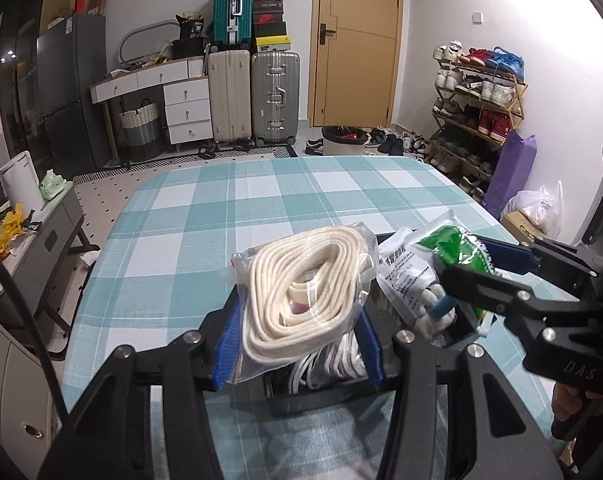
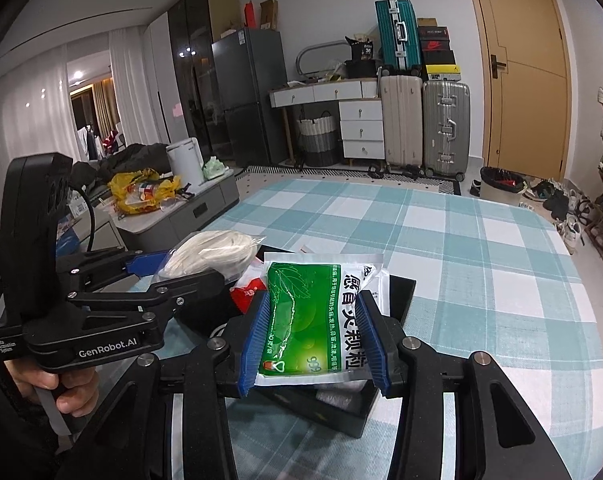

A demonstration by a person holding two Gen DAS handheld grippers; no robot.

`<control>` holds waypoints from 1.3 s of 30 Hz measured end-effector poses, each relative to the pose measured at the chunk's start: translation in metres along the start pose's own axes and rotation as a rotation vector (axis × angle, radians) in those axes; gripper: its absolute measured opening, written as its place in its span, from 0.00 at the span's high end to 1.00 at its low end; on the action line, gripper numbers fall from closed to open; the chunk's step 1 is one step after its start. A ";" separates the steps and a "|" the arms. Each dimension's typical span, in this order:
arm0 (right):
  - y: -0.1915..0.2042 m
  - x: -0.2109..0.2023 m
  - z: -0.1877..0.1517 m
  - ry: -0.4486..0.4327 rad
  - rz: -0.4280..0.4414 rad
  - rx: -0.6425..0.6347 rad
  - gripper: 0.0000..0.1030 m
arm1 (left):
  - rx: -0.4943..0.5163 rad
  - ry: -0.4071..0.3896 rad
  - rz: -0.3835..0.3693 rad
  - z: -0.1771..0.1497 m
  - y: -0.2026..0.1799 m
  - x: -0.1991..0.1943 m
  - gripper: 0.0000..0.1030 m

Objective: Organize soft objects
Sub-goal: 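Carry the strap coil and green sachet over the black box with both grippers, then release the strap coil and green sachet into the box, withdraw both grippers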

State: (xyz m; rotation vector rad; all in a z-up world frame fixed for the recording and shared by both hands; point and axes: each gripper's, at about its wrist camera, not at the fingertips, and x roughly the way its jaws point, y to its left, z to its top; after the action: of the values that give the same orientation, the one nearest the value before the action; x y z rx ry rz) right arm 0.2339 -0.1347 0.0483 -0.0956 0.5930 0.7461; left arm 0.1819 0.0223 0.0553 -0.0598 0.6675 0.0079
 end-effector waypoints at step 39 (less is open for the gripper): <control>-0.016 0.050 -0.007 0.098 -0.039 -0.068 0.50 | 0.126 0.045 0.043 -0.012 -0.023 0.033 0.50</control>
State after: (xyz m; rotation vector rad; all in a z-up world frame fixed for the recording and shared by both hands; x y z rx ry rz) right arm 0.2698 -0.1182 0.0135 -0.2072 0.6577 0.7268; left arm 0.2012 -0.0015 0.0270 0.0754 0.7132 0.0055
